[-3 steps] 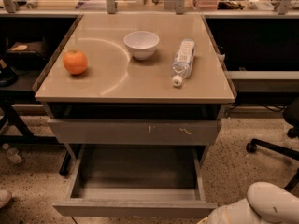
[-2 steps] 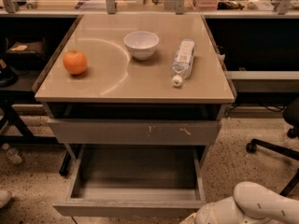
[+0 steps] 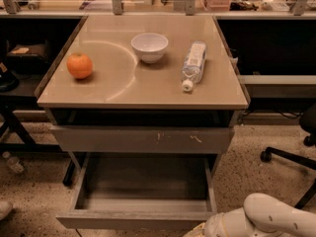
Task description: Close middle drawer
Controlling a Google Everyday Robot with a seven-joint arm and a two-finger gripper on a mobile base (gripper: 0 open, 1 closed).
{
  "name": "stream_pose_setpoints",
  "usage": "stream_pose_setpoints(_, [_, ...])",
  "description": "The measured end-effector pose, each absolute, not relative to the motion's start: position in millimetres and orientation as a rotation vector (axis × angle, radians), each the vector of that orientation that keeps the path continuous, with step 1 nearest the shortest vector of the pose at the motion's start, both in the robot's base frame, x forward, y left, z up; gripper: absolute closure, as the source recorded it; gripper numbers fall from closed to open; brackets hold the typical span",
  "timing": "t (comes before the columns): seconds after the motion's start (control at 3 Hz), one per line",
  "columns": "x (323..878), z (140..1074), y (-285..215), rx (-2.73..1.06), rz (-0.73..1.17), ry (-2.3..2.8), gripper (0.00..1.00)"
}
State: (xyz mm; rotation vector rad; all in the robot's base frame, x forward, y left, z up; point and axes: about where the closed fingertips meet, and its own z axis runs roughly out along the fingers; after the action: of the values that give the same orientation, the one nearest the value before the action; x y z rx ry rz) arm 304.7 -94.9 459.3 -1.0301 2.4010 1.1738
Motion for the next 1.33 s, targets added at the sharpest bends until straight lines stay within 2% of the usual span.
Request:
stream_pose_setpoints(1.0, [343, 429, -77, -1.092, 0.976, 2.369, 1.00])
stream_pose_setpoints(1.33, [344, 429, -76, -1.093, 0.973, 2.368, 0.82])
